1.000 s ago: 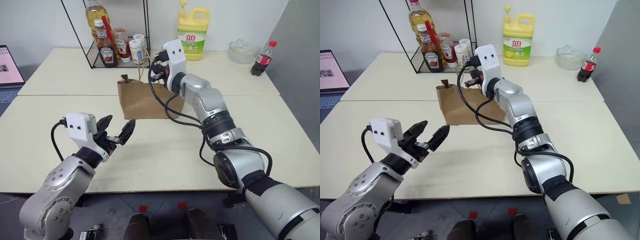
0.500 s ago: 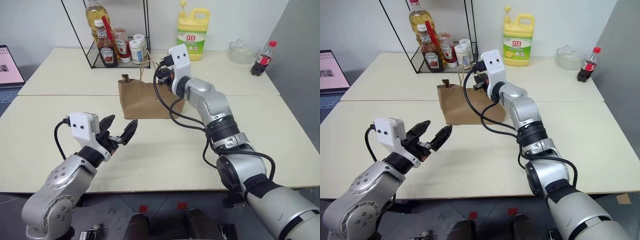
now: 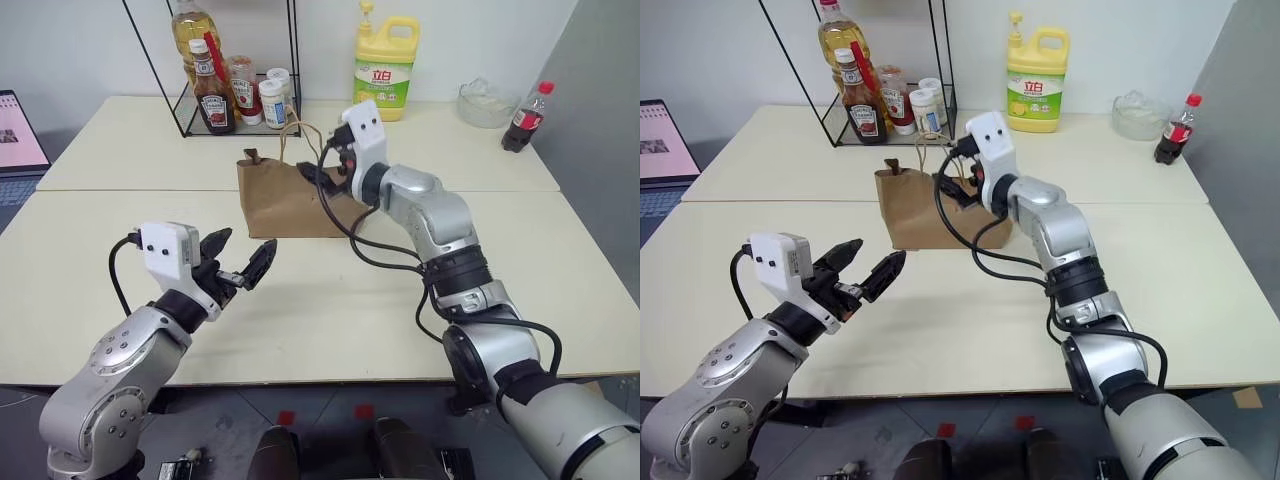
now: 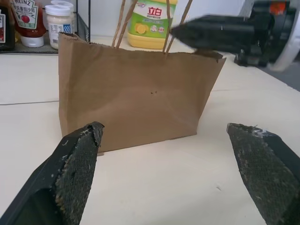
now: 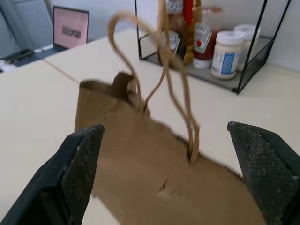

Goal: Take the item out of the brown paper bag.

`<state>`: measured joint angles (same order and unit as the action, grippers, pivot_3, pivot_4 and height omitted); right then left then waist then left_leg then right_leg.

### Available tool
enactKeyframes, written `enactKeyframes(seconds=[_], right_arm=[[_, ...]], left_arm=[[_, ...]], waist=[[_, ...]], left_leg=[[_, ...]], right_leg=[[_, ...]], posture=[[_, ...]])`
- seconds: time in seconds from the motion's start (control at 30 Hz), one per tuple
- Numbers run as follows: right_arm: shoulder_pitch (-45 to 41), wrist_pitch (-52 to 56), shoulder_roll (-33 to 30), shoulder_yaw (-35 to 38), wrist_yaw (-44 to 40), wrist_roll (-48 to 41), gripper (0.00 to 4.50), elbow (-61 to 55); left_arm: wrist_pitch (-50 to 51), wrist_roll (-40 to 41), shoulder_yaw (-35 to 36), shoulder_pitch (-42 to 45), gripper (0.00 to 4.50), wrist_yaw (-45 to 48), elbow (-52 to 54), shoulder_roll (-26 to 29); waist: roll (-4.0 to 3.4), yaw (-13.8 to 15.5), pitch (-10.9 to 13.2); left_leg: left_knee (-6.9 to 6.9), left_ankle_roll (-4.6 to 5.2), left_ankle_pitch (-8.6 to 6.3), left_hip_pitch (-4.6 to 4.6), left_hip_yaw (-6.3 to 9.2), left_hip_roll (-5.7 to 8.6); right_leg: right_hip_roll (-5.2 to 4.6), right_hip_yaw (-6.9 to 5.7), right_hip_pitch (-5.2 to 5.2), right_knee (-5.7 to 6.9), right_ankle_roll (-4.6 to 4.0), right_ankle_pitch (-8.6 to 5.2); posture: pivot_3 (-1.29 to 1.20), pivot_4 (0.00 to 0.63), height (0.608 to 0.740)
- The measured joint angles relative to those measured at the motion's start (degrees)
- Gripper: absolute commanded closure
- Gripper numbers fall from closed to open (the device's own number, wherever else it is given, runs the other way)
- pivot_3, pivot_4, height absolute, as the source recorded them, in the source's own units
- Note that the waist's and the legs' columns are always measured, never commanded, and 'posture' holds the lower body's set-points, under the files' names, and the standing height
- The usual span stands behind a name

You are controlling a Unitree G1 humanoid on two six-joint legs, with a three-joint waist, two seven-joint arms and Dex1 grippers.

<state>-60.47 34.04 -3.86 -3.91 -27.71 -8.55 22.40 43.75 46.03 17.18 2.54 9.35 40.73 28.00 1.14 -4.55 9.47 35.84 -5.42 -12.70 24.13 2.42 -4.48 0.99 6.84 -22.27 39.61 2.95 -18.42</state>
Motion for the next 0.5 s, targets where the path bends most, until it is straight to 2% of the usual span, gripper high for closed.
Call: enactKeyframes(seconds=[0.23, 0.4, 0.5], right_arm=[[6.9, 2.8, -8.3, -1.9, -5.5, -0.2, 0.02, -13.4], [13.0, 4.3, -13.1, -1.1, -7.3, -2.4, 0.02, -25.0], [17.5, 6.6, -14.4, 1.3, -6.9, -4.8, 0.02, -32.0]], left_arm=[[2.2, 3.2, 1.1, 3.4, 0.0, 4.5, -2.7, 7.0], [2.5, 3.3, 1.9, 11.6, 0.0, 10.3, -9.1, 14.6], [1.1, -0.8, -1.4, 18.5, 0.0, 15.1, -15.9, 18.9]], waist=[[0.0, 0.2, 0.0], [-0.02, 0.3, 0.0], [-0.03, 0.7, 0.0]], left_leg=[[-0.01, 0.0, 0.0, -0.01, 0.01, 0.0], [-0.03, 0.0, 0.0, -0.01, 0.01, 0.0], [-0.04, 0.01, 0.0, -0.02, 0.03, 0.0]], right_leg=[[0.02, 0.03, 0.01, -0.07, 0.09, -0.06], [0.05, 0.04, 0.01, -0.11, 0.12, -0.08], [0.07, 0.04, 0.01, -0.14, 0.13, -0.09]], posture=[[0.0, 0.15, 0.74], [0.0, 0.15, 0.74], [0.0, 0.15, 0.74]])
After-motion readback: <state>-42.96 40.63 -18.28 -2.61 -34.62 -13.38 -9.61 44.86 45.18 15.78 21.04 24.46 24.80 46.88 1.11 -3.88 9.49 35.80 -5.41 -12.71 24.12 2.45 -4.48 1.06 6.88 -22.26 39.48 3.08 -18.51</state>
